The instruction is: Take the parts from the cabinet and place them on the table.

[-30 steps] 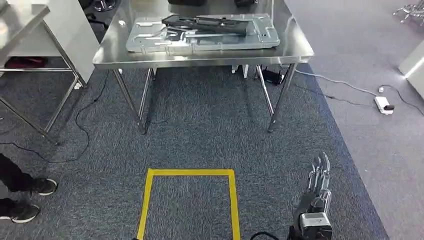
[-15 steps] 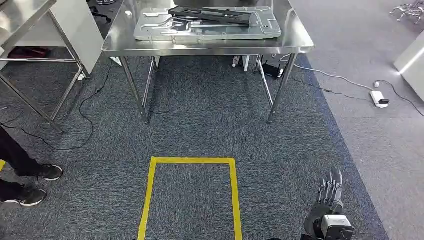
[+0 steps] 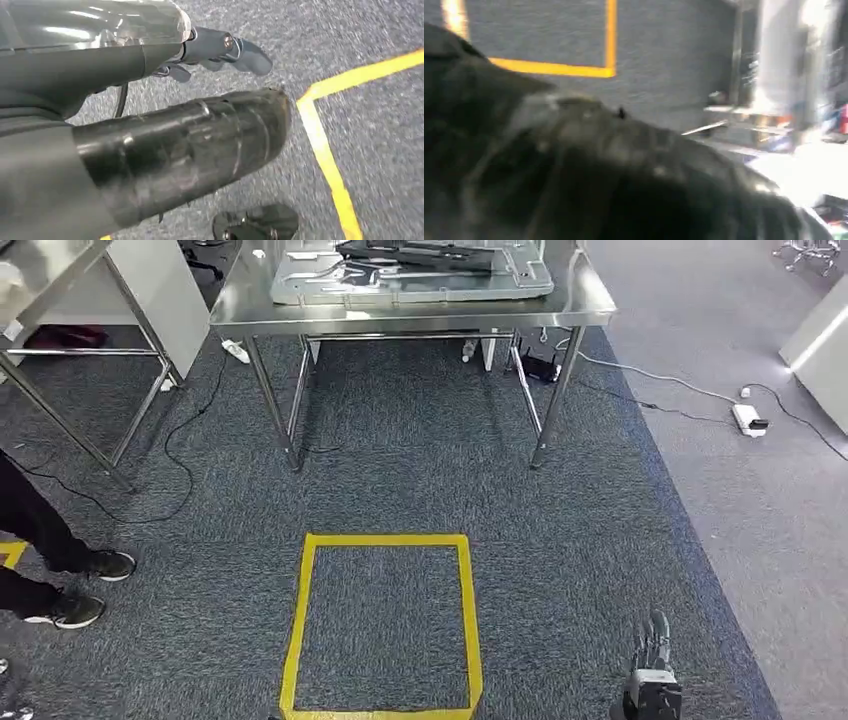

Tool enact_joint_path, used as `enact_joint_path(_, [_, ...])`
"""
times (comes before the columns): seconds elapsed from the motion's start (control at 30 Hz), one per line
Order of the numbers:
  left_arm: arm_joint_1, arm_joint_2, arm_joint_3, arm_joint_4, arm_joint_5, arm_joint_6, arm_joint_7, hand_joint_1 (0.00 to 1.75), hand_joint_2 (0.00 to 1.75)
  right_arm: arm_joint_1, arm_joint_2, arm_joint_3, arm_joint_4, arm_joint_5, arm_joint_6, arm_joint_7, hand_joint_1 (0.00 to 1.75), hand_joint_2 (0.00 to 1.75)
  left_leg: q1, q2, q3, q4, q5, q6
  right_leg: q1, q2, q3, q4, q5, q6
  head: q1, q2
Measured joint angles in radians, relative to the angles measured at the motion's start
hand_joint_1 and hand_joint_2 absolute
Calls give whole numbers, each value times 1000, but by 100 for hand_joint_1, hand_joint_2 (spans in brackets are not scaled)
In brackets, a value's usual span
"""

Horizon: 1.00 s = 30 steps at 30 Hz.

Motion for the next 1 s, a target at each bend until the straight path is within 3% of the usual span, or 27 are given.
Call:
enact_joint_path(0.03, [1,0,1,0,-1,0,1,0,0,-15,2,-27,48,17,-5,-1,0,0,1,-2,-18,44,-59,-4,-2,0,-15,0,11,-10,-6,0])
enact_joint_path(0.07, [2,0,3,0,-2,0,3,0,0,-27,2,-49,94,27,-4,-2,0,0,5,-2,-38,114,-122,-9,-2,0,-30,1,22,-9,-7,0])
enact_joint_path(0.1, [1,0,5,0,-3,0,3,0,0,-39,1,-71,148,32,-3,-3,0,0,9,-1,-56,187,-171,-15,-1,0,-45,1,34,-9,-6,0])
enact_joint_path(0.13, [1,0,10,0,-5,0,4,0,0,-51,0,-91,201,31,-3,-3,0,0,11,-1,-66,253,-197,-19,-1,-1,-62,4,46,-7,-6,0])
enact_joint_path(0.17, [1,0,13,0,-5,0,3,0,0,-62,-2,-111,253,28,-2,-3,0,0,13,-1,-62,286,-187,-21,-1,-1,-78,6,54,-4,-7,0])
enact_joint_path(0.2, [1,0,15,0,-5,0,3,0,0,-73,-3,-132,300,23,-3,-3,0,0,15,-1,-39,279,-145,-23,-2,-1,-96,10,64,-1,-6,0])
enact_joint_path(0.27, [1,0,16,0,-5,0,2,0,0,-93,-9,-168,383,22,-5,-3,0,0,18,-1,45,179,-63,-22,-3,-1,-122,21,78,6,-6,0])
enact_joint_path(0.3, [0,0,17,0,-5,0,-2,0,0,-107,-15,-192,437,22,-3,-4,0,0,19,-2,117,83,-60,-20,-4,-1,-137,30,86,12,-7,0])
enact_joint_path(0.33, [-2,0,17,0,-5,0,-3,0,0,-123,-23,-213,488,16,-2,-5,0,0,16,-4,188,-15,-102,-17,1,0,-146,37,91,18,-7,0])
enact_joint_path(0.37, [-2,0,18,0,-4,1,-5,0,0,-135,-32,-239,555,11,-3,-5,0,0,14,-4,206,-68,-123,-10,2,-1,-149,42,98,24,-4,0])
enact_joint_path(0.43, [-1,-1,23,0,-1,2,-8,0,0,-154,-49,-281,659,8,-9,12,0,0,8,-4,193,-60,-119,-1,0,-2,-148,37,113,37,-5,0])
enact_joint_path(0.47, [0,-2,25,0,1,2,-10,0,0,-163,-57,-299,703,8,-13,29,0,0,12,-3,190,-65,-110,11,1,-1,-149,36,120,46,-4,0])
enact_joint_path(0.5, [0,-3,29,0,3,2,-10,0,0,-167,-63,-316,742,10,-21,47,0,0,15,4,188,-69,-99,22,-7,1,-154,49,105,49,-5,0])
enact_joint_path(0.53, [0,-5,34,0,4,3,-10,0,0,-170,-67,-333,782,18,-34,76,0,0,14,5,179,-69,-93,31,-7,3,-172,90,62,52,-3,0])
enact_joint_path(0.6, [1,-6,41,0,4,4,-11,0,0,-176,-72,-352,837,27,-52,115,0,0,11,13,163,-66,-83,36,-7,6,-232,253,-38,60,-4,0])
enact_joint_path(0.63, [3,-8,42,0,4,4,-11,0,0,-178,-75,-363,863,32,-60,134,0,0,9,17,155,-63,-79,37,-7,6,-257,327,-71,62,-4,0])
enact_joint_path(0.67, [4,-8,43,0,4,4,-11,0,0,-180,-75,-372,887,34,-65,153,0,0,7,21,146,-57,-77,36,-7,6,-265,368,-82,62,-4,0])
enact_joint_path(0.7, [4,-8,45,0,4,4,-11,0,0,-181,-76,-377,900,36,-68,166,0,0,7,24,141,-53,-76,36,-7,6,-249,356,-72,61,-4,0])
enact_joint_path(0.73, [4,-8,47,0,4,4,-11,0,0,-182,-76,-382,915,45,-79,195,0,0,6,28,137,-48,-76,36,-7,5,-202,296,-43,57,-4,0])
enact_joint_path(0.8, [2,-10,48,0,5,4,-11,0,0,-189,-76,-391,940,54,-90,233,0,0,4,35,139,-39,-78,33,-5,-5,-82,114,20,45,-4,0])
enact_joint_path(0.83, [3,-11,48,0,6,4,-11,0,0,-194,-76,-394,950,59,-98,253,0,0,3,39,135,-34,-80,29,3,-33,-51,51,7,33,-4,0])
enact_joint_path(0.97, [0,-17,61,0,8,5,-13,0,0,-199,-76,-397,980,88,-111,326,0,0,-1,55,132,-31,-77,8,12,-16,-61,50,16,19,-5,0])
enact_joint_path(1.0, [0,-16,64,0,10,6,-13,0,0,-200,-73,-397,986,93,-114,337,0,0,-4,51,129,-27,-85,1,-2,-12,-58,37,25,8,-5,0])
